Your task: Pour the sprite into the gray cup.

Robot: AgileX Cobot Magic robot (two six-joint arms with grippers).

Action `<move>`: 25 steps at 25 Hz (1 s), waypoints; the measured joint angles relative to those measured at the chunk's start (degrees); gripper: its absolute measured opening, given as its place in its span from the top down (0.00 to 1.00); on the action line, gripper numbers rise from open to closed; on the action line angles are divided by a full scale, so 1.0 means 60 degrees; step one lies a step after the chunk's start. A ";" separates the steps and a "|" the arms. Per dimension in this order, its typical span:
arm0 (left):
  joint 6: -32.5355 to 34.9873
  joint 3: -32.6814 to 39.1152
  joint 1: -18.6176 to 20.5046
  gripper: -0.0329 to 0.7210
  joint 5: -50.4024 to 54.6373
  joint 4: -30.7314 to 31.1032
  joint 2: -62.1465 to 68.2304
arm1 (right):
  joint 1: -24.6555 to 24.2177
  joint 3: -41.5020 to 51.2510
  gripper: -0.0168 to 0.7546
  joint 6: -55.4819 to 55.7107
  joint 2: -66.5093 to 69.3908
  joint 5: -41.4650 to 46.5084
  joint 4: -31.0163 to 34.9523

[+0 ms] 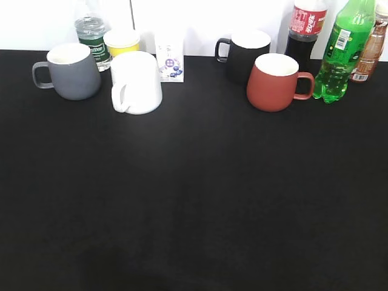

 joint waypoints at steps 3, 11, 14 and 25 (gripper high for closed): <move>0.0000 0.0027 0.0055 0.64 -0.0018 -0.0050 -0.0566 | -0.0017 0.0011 0.24 0.0000 -0.0236 0.0002 0.0019; 0.0000 0.0027 0.0055 0.64 -0.0018 -0.0068 -0.0575 | -0.0017 0.0011 0.24 0.0000 -0.0244 0.0002 0.0027; 0.0000 0.0027 0.0055 0.64 -0.0018 -0.0068 -0.0575 | -0.0017 0.0011 0.24 0.0000 -0.0244 0.0002 0.0027; 0.0000 0.0390 0.0055 0.64 0.0091 0.0032 -0.0575 | -0.0017 0.0011 0.24 0.0000 -0.0244 0.0002 0.0027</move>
